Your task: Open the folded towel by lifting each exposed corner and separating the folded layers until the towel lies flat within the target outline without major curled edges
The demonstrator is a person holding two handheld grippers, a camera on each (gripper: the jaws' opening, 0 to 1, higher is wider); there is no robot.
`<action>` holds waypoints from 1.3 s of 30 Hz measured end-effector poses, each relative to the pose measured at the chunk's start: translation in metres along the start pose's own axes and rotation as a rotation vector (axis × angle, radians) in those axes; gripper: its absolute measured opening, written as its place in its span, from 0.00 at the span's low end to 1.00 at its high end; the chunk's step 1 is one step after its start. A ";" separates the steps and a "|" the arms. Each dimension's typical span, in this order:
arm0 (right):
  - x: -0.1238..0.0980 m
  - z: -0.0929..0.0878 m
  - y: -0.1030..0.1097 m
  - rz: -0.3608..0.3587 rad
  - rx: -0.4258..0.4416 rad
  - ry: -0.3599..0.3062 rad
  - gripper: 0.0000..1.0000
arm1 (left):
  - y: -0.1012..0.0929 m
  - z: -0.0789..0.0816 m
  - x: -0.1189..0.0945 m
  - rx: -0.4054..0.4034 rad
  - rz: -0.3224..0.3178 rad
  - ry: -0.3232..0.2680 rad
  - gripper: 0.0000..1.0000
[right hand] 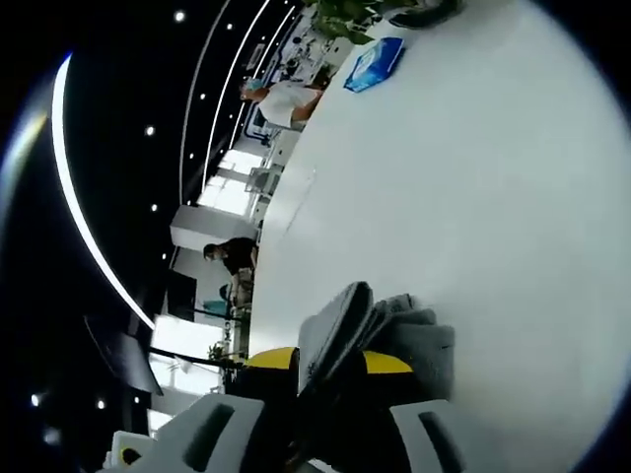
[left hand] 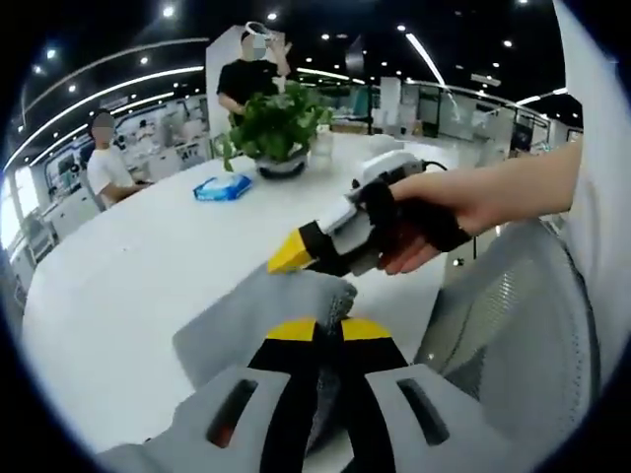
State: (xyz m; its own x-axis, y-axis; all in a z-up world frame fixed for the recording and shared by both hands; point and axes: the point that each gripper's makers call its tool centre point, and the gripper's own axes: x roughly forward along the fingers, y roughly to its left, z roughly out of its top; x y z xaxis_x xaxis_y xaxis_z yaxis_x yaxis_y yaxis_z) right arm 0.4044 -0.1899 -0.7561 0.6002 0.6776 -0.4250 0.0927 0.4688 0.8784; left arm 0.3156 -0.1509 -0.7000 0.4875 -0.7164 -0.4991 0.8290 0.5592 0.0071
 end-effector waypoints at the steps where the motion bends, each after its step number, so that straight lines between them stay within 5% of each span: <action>1: 0.001 0.001 -0.002 -0.007 -0.010 0.008 0.15 | 0.000 0.000 -0.002 0.001 0.004 -0.004 0.05; 15: 0.010 0.004 0.002 -0.026 -0.076 0.056 0.02 | 0.012 -0.002 -0.020 -0.015 0.052 -0.038 0.06; 18: 0.006 0.005 0.012 -0.042 -0.169 0.060 0.01 | 0.013 -0.007 -0.021 -0.010 0.054 -0.053 0.08; 21: 0.005 0.004 0.024 -0.046 -0.232 0.056 0.01 | 0.016 -0.016 -0.026 -0.101 0.076 -0.039 0.11; 24: 0.005 0.002 0.032 -0.059 -0.295 0.049 0.01 | 0.022 -0.018 -0.032 -0.136 0.106 -0.031 0.27; 31: 0.006 -0.004 0.059 -0.044 -0.384 0.046 0.00 | 0.031 -0.003 -0.032 -0.173 0.146 -0.030 0.33; 36: 0.008 -0.007 0.075 -0.012 -0.390 0.044 0.00 | 0.027 0.041 -0.033 -0.141 0.140 -0.138 0.38; 39: 0.010 -0.013 0.080 -0.008 -0.400 0.053 0.00 | 0.043 0.042 -0.026 -0.160 0.242 -0.085 0.38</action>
State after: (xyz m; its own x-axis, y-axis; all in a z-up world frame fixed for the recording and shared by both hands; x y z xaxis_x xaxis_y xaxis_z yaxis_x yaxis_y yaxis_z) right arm 0.4073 -0.1385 -0.6930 0.5576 0.6964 -0.4518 -0.2251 0.6507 0.7252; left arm 0.3499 -0.1264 -0.6503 0.6926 -0.5827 -0.4252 0.6353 0.7719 -0.0230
